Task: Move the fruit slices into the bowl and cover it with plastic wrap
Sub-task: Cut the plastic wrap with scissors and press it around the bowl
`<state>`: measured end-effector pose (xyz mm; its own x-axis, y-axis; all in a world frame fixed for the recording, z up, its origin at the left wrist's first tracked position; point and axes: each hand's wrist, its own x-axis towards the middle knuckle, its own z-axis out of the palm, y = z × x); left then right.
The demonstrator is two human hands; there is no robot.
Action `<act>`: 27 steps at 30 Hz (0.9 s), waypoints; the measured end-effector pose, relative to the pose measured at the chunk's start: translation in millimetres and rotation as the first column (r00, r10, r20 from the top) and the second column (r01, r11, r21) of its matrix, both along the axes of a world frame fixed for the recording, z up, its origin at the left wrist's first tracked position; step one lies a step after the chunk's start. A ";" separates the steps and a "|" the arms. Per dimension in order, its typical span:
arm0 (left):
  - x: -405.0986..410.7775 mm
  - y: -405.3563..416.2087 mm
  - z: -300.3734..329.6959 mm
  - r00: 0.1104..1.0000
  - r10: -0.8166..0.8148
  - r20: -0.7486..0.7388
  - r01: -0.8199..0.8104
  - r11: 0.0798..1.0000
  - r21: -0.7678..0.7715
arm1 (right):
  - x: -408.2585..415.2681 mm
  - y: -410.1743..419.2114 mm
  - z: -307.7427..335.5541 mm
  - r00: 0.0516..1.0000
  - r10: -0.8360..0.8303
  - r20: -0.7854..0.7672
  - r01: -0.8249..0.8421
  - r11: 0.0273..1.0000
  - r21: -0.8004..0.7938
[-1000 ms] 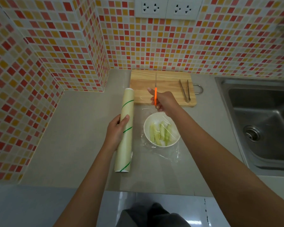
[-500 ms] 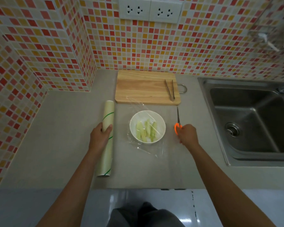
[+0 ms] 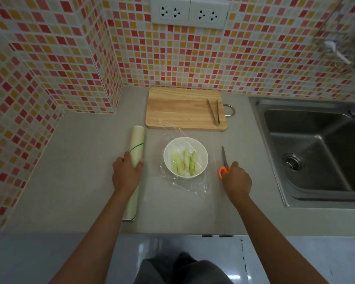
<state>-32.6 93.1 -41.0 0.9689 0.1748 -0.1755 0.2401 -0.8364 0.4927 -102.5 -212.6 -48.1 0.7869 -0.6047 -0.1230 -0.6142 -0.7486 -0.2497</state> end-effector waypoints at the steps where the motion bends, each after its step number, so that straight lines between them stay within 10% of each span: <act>1: -0.9 0.3 -0.3 1.000 0.008 0.001 -0.008 1.000 0.013 | -0.8 0.3 -0.4 1.000 0.013 -0.009 -0.013 1.000 -0.022; 15: 1.8 7.0 0.4 0.998 -0.059 -0.018 0.060 0.996 0.059 | -2.9 2.6 8.1 0.995 0.070 -0.069 -0.073 0.997 -0.040; 27: 8.1 3.3 1.6 1.000 0.017 -0.019 -0.016 0.998 0.055 | 6.3 13.8 15.4 0.974 0.009 0.226 -0.011 1.000 0.009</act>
<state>-24.6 96.4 -39.4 0.9623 0.2006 -0.1838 0.2631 -0.8580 0.4411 -96.3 -198.8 -32.7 0.8011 -0.5962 0.0530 -0.5334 -0.7513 -0.3887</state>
